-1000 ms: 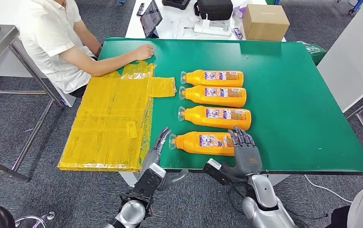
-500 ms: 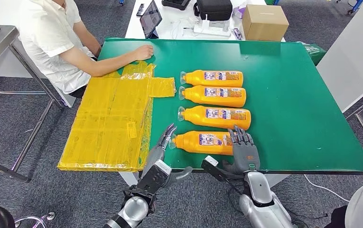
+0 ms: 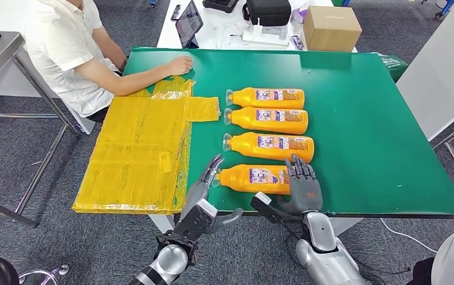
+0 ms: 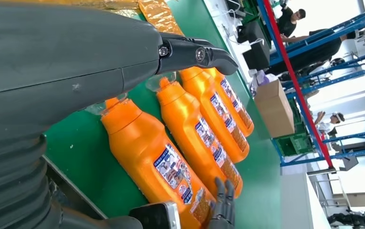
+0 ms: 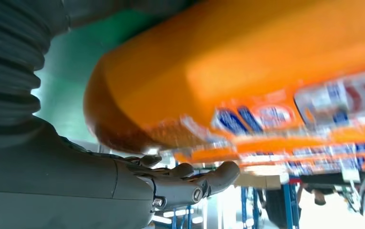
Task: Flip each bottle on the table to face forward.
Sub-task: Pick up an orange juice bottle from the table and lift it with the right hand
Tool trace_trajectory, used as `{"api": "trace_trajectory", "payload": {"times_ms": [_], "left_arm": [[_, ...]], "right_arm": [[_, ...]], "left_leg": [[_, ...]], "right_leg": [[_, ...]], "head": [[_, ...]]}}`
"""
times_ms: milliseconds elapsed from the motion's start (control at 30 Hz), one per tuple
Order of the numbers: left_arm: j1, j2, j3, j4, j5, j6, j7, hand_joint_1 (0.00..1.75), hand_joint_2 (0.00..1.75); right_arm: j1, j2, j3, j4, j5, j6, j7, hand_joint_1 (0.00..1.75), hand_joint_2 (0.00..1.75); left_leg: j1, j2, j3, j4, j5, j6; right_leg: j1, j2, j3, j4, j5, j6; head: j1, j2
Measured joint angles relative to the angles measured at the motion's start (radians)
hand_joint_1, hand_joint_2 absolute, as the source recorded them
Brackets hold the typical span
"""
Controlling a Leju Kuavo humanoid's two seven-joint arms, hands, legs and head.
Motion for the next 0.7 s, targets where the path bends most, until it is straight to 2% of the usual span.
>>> {"api": "trace_trajectory", "payload": {"times_ms": [333, 533, 600, 700], "left_arm": [[-0.001, 0.000, -0.006, 0.004, 0.001, 0.002, 0.000, 0.00, 1.75], [-0.001, 0.000, -0.006, 0.007, 0.009, 0.004, -0.004, 0.00, 1.75], [-0.001, 0.000, -0.006, 0.007, 0.017, 0.006, -0.010, 0.00, 1.75], [0.000, 0.000, -0.001, 0.007, 0.073, 0.023, -0.038, 0.00, 1.75]], "right_arm": [[-0.037, 0.005, -0.014, 0.052, -0.072, 0.048, -0.047, 1.70, 1.75], [-0.047, 0.006, -0.039, 0.079, -0.168, 0.070, -0.122, 1.72, 1.75], [-0.048, 0.007, -0.049, 0.084, -0.219, 0.085, -0.168, 1.74, 1.75], [-0.038, 0.017, -0.074, 0.078, -0.372, 0.127, -0.303, 1.75, 1.75]], "left_leg": [[0.000, 0.000, 0.002, 0.000, 0.000, 0.000], [0.000, 0.000, 0.005, 0.000, 0.000, 0.000], [0.000, 0.000, 0.006, 0.000, -0.001, 0.000], [0.000, 0.001, 0.007, 0.000, -0.001, 0.000]], "right_leg": [[0.000, 0.000, 0.002, 0.000, 0.000, 0.000], [0.000, 0.000, 0.004, 0.000, 0.000, 0.000], [0.000, 0.000, 0.005, -0.001, 0.000, 0.000], [0.000, 0.001, 0.006, -0.001, 0.000, 0.000]], "head": [[0.000, 0.000], [0.000, 0.000], [0.000, 0.000], [0.000, 0.000]]}}
